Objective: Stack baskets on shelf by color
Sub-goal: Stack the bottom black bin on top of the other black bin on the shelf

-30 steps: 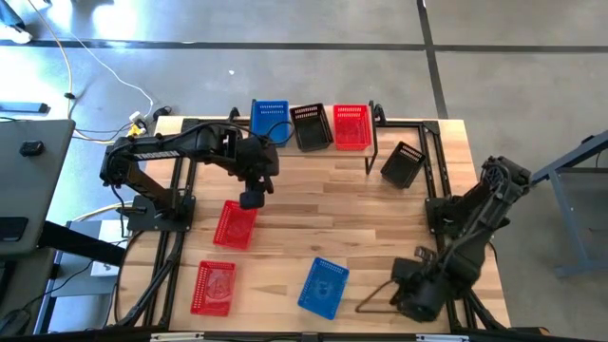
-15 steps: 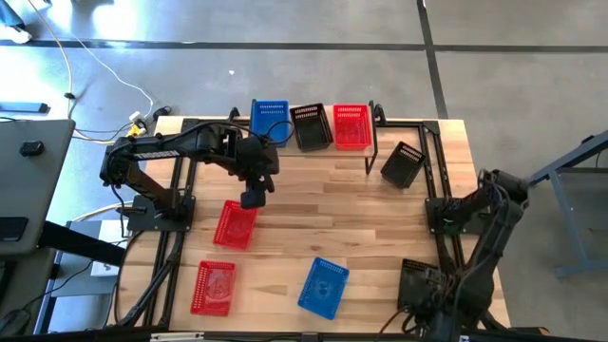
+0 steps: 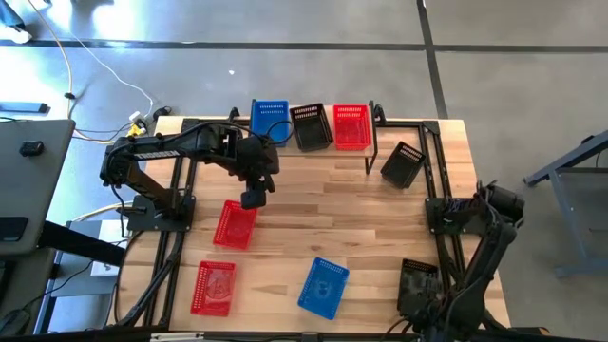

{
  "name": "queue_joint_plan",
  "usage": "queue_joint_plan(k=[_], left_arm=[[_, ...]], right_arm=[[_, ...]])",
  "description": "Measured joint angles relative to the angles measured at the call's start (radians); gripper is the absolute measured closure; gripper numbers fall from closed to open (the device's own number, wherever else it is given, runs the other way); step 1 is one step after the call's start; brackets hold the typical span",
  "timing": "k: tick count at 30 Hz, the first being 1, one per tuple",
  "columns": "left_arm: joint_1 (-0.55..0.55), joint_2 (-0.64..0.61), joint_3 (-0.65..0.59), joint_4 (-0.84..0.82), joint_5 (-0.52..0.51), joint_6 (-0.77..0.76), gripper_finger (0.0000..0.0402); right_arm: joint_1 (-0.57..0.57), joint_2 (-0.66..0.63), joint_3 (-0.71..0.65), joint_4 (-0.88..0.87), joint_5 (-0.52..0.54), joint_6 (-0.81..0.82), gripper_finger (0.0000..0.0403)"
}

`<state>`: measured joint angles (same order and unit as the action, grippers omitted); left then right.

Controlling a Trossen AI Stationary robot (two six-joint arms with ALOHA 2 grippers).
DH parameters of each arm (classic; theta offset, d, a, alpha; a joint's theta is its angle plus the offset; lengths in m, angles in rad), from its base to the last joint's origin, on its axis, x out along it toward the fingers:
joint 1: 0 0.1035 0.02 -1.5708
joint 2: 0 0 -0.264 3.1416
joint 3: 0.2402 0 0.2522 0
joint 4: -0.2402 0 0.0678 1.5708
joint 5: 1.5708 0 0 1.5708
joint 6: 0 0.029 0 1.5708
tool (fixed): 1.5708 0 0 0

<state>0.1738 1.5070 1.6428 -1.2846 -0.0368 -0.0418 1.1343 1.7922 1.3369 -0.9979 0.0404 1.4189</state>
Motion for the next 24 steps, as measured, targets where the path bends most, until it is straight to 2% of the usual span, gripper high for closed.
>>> queue_joint_plan(k=[16,20,24], left_arm=[[0.000,0.000,0.000,0.001,0.000,0.000,0.0245],[0.000,0.000,0.000,0.001,0.000,0.000,0.0245],[0.000,0.000,0.000,0.001,0.000,0.000,0.0245]], right_arm=[[0.000,0.120,0.000,-0.033,-0.170,-0.006,0.0251],[0.000,0.126,0.000,-0.046,-0.173,-0.006,0.0286],[-0.002,0.126,0.000,-0.052,-0.174,-0.005,0.0365]])
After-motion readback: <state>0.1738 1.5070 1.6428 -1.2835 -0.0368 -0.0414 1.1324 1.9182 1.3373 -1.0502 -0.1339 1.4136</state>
